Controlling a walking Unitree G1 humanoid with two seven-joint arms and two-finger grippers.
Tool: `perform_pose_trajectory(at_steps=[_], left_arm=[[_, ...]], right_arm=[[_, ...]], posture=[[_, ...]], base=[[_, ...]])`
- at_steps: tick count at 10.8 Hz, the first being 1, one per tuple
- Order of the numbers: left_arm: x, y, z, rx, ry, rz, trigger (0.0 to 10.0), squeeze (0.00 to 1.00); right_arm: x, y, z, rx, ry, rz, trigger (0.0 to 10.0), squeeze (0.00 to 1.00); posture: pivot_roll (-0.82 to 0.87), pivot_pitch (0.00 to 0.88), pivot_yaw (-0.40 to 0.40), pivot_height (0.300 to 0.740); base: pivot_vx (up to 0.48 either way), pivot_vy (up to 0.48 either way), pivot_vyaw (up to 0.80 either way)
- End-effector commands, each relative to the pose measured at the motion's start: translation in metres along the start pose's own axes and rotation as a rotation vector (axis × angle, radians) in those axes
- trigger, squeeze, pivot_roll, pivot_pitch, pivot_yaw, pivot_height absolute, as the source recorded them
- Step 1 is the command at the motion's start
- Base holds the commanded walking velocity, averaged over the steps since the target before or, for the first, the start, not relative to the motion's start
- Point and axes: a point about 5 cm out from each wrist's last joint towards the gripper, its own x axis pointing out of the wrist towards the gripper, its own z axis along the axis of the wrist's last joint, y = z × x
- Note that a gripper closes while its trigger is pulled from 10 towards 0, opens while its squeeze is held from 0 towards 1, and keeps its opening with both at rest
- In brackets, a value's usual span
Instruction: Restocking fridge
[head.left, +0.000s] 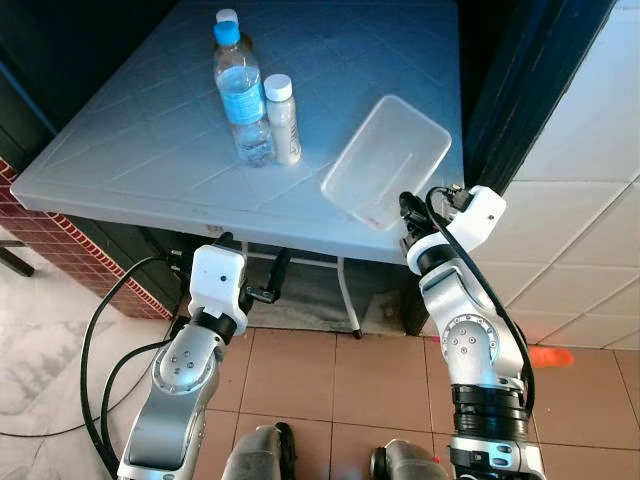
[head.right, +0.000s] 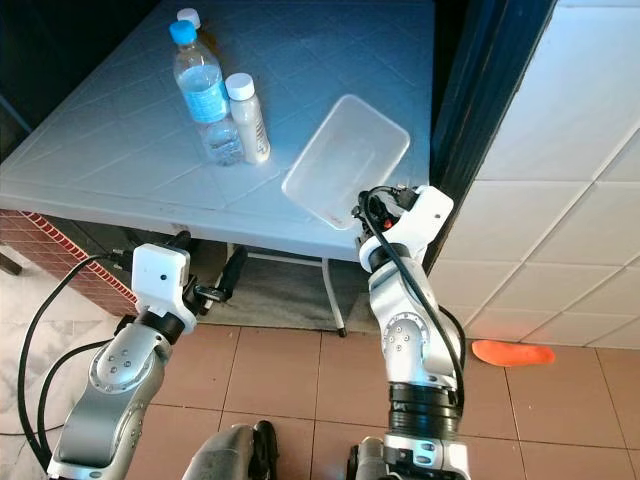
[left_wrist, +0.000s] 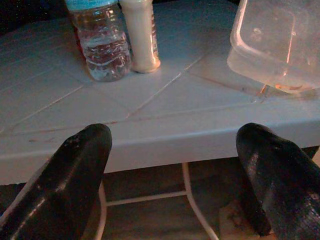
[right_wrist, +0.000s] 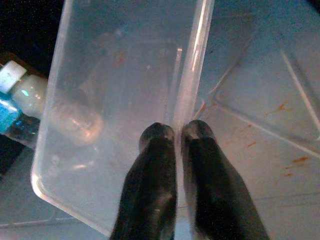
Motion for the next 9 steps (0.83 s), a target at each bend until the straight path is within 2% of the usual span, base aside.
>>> perform_pose_trajectory(at_steps=[1, 4, 9], left_arm=[[-0.002, 0.003, -0.005, 0.008, 0.020, 0.014, 10.0, 0.00], [-0.002, 0.003, -0.004, 0.008, 0.019, 0.017, 10.0, 0.00], [-0.001, 0.003, -0.004, 0.011, 0.019, 0.010, 10.0, 0.00]], right_arm=[[-0.001, -0.013, -0.006, -0.030, 0.029, -0.074, 10.0, 1.00], [0.004, -0.022, 0.012, -0.089, -0.039, -0.098, 10.0, 1.00], [0.011, -0.030, 0.022, -0.184, -0.046, -0.094, 10.0, 1.00]], posture=[[-0.02, 0.132, 0.080, 0.740], [-0.02, 0.132, 0.079, 0.740], [-0.02, 0.128, 0.086, 0.740]], base=[[0.000, 0.000, 0.00], [0.000, 0.000, 0.00], [0.000, 0.000, 0.00]])
